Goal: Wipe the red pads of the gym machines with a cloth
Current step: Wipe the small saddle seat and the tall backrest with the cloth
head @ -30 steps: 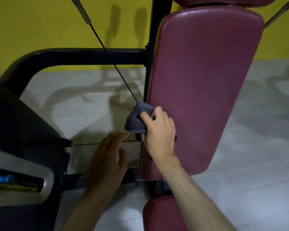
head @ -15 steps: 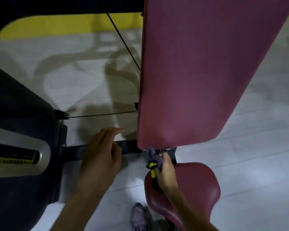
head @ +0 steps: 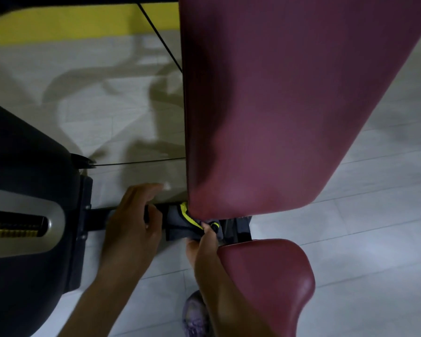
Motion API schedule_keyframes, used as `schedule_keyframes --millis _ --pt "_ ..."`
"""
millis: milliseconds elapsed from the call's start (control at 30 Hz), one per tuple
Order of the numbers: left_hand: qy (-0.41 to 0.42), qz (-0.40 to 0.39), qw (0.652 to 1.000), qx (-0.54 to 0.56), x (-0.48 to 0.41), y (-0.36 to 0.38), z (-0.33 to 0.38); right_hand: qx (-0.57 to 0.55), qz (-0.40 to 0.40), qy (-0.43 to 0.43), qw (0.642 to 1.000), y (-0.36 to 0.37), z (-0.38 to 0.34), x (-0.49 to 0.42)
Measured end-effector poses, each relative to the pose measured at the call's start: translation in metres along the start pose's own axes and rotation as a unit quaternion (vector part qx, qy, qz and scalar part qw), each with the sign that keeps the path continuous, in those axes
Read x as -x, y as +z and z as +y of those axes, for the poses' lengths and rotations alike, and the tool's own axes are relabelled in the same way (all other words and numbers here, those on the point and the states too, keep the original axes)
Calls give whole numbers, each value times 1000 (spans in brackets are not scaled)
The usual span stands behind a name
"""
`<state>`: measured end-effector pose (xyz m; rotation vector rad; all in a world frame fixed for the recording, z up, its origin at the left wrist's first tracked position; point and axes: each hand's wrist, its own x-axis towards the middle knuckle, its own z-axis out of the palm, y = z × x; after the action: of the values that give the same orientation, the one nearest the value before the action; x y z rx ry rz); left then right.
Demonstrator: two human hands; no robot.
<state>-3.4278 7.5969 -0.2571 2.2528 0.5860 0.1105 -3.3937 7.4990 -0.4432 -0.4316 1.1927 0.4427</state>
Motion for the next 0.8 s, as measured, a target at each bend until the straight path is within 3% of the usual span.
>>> schedule_keyframes --millis 67,167,267,400,533,633,800 --pt "17 1 1000 2 0 7 1 12 31 -28 999 -7 -14 1" --pt "46 -2 999 -6 -2 17 2 29 15 -82 996 -14 -46 6" --pt "61 -13 998 -10 -5 26 2 7 73 -145 987 -25 -109 -2" --pt "91 -1 995 -44 -4 39 9 6 95 -138 986 -39 -143 -28" --pt "103 3 992 -69 -2 58 20 28 0 -50 998 -23 -71 -19" --pt "72 26 995 -58 -1 65 29 42 20 35 998 -12 -42 -16" --pt "60 26 998 -16 1 71 39 31 11 -15 999 -24 -113 -13"
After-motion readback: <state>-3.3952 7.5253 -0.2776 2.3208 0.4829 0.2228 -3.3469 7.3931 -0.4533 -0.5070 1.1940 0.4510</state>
